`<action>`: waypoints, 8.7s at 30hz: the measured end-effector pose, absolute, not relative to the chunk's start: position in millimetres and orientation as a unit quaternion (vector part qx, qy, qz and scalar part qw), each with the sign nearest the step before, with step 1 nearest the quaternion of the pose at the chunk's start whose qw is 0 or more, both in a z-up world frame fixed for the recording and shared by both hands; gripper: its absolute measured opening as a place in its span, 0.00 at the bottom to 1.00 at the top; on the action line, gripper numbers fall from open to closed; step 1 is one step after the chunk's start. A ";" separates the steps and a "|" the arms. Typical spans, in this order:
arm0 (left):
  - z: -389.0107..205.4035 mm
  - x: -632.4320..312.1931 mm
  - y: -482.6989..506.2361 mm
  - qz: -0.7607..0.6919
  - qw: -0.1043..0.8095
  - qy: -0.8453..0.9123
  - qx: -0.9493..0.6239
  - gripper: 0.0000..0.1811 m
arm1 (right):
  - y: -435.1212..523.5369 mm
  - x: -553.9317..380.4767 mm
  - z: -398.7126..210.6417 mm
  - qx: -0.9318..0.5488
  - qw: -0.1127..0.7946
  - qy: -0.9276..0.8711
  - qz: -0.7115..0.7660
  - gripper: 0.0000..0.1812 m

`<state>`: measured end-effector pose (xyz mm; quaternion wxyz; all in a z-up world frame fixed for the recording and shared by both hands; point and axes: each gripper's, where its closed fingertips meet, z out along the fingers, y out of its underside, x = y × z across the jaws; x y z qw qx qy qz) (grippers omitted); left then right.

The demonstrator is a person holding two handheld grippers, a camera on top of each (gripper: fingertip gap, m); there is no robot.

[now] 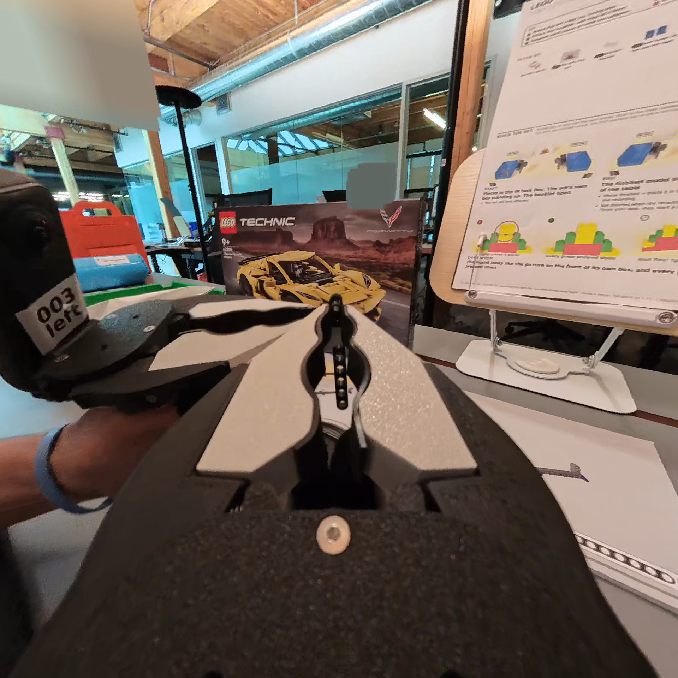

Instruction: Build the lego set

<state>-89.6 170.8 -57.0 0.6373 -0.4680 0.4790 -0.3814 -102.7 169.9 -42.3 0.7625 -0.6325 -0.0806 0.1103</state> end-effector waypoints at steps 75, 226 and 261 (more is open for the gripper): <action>-61.7 -101.1 155.1 -0.691 0.316 0.451 -0.468 0.04 | 150.9 -97.9 -74.3 -0.620 0.592 -0.175 0.485 0.03; -95.2 -96.5 209.6 -0.470 0.467 0.490 -0.567 0.04 | -69.6 137.8 -205.2 -0.933 -0.216 -0.285 -0.046 0.01; -96.8 -97.2 209.2 -0.468 0.458 0.496 -0.570 0.04 | -91.5 161.6 -225.3 -0.894 -0.341 -0.281 -0.071 0.03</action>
